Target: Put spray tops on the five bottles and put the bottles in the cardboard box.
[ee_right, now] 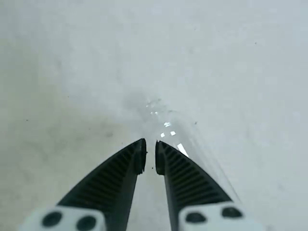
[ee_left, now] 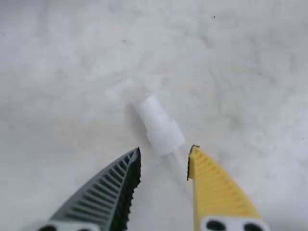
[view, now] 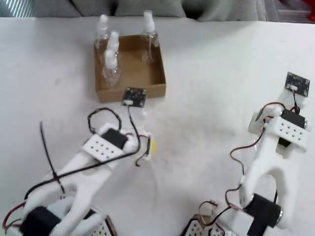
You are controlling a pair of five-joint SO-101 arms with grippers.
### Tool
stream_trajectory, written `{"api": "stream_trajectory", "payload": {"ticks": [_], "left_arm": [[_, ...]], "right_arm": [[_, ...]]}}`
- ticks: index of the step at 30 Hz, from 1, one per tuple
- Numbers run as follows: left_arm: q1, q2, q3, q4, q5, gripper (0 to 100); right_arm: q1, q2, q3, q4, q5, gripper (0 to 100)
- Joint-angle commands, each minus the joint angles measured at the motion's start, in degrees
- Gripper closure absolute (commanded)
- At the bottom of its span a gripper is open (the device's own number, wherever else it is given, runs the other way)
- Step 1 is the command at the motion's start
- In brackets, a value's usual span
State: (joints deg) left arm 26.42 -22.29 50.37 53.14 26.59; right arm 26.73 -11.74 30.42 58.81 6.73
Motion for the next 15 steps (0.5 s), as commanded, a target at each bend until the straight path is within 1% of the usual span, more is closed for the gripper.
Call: {"api": "stream_trajectory", "payload": {"ticks": [1, 7, 15], "left_arm": [[-0.4, 5.05, -5.98, -1.23, 0.7, 82], [-3.3, 12.26, -10.99, -0.88, 0.44, 82], [-3.38, 13.05, -11.43, -0.79, 0.7, 82]], "right_arm": [[2.42, 4.35, -0.62, -4.53, 0.7, 98.2], [4.44, 12.62, -6.07, -4.0, 0.18, 98.2], [4.44, 18.51, -10.46, -3.82, 0.09, 98.2]]}}
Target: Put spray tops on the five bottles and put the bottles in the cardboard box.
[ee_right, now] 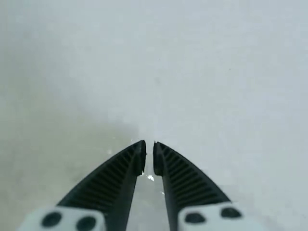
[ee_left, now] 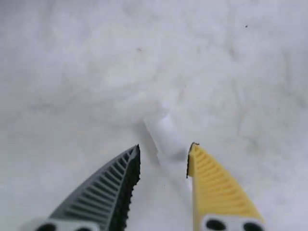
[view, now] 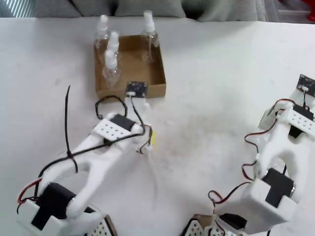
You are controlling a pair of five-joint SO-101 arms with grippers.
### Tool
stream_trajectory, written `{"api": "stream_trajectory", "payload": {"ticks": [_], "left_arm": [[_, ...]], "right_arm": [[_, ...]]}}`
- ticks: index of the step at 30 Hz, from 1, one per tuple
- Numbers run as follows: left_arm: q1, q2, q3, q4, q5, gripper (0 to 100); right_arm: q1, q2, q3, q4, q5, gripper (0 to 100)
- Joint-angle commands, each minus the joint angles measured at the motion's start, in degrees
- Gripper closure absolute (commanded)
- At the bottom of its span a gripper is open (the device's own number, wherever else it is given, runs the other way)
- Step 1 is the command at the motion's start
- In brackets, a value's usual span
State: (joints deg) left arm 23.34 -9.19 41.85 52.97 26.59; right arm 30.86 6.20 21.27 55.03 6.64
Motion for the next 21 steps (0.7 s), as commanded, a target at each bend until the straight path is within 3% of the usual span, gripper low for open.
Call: {"api": "stream_trajectory", "payload": {"ticks": [1, 9, 17, 21], "left_arm": [[-0.22, -0.04, -2.73, -0.62, 0.7, 82], [2.86, 0.31, -5.1, 6.68, 5.63, 82], [2.77, 0.48, -4.57, 5.36, 5.98, 82], [2.51, 0.84, -2.11, 0.44, 6.07, 82]], "right_arm": [[0.31, 0.75, -1.58, 0.4, 0.18, 98.2], [0.31, 0.57, -1.58, 0.66, 0.18, 98.2], [0.31, 0.57, -1.58, 0.66, 0.18, 98.2], [0.31, 0.57, -1.58, 0.66, 0.18, 98.2]]}}
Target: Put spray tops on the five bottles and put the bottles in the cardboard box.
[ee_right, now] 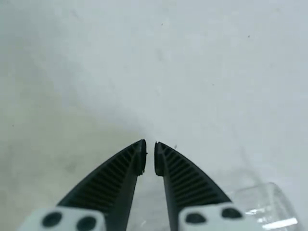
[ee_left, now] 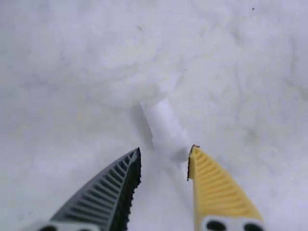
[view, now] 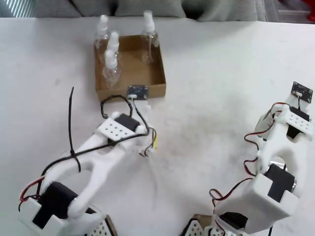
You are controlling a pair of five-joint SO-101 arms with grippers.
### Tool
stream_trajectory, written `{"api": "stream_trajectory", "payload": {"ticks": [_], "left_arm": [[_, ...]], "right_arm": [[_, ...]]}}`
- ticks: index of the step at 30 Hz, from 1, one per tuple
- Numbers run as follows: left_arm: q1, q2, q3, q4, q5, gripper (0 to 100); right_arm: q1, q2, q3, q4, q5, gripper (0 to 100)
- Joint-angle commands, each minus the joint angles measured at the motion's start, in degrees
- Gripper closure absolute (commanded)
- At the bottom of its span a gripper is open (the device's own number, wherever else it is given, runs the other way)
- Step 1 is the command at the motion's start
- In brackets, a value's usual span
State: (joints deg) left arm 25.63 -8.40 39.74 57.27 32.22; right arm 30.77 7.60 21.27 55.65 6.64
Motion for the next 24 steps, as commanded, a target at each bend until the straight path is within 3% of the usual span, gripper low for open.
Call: {"api": "stream_trajectory", "payload": {"ticks": [1, 4, 24], "left_arm": [[0.4, 0.48, 1.05, -5.98, 0.44, 82], [0.31, 2.15, 1.76, -8.88, 0.44, 82], [0.22, 11.74, -3.69, -8.62, 1.58, 83]], "right_arm": [[0.4, -0.84, -1.58, 0.04, 0.18, 98.2], [0.4, -0.84, -1.58, 0.04, 0.18, 98.2], [0.31, -0.4, -1.49, -0.13, 0.18, 98.2]]}}
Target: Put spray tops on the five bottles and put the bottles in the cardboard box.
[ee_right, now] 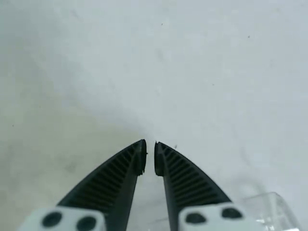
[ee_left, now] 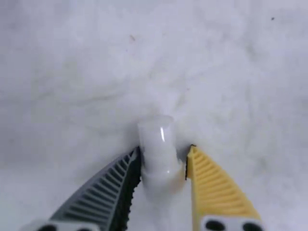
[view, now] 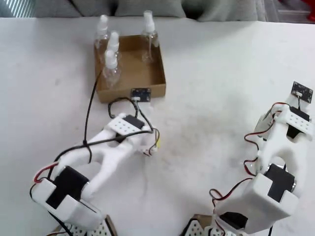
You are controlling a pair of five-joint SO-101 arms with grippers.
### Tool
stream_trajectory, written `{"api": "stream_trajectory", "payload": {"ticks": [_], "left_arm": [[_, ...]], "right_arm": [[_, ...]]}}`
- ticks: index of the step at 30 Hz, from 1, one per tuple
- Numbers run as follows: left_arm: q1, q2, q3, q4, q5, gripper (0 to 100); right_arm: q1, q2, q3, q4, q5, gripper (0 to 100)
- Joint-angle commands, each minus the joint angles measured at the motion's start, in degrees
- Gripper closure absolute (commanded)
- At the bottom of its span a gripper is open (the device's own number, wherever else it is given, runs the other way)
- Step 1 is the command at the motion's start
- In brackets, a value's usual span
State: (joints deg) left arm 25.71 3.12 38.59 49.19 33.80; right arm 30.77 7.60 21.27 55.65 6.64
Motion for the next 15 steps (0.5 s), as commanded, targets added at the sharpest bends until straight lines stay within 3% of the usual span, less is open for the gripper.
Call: {"api": "stream_trajectory", "payload": {"ticks": [1, 5, 9, 15], "left_arm": [[0.22, 0.22, -2.46, -0.53, 0.0, 85], [0.22, 0.22, -2.64, -0.53, -1.76, 99], [-0.57, 0.13, -2.64, -0.44, -4.57, 98], [-4.79, -1.1, -2.29, -0.44, -8.88, 98]], "right_arm": [[0.31, -0.4, -1.49, -0.13, 0.18, 98.2], [0.22, -0.75, -1.49, -0.04, 0.18, 98.2], [-0.75, -1.45, -2.37, 0.4, 0.18, 98.2], [-3.82, -4.97, -10.11, 10.07, 2.99, 98.2]]}}
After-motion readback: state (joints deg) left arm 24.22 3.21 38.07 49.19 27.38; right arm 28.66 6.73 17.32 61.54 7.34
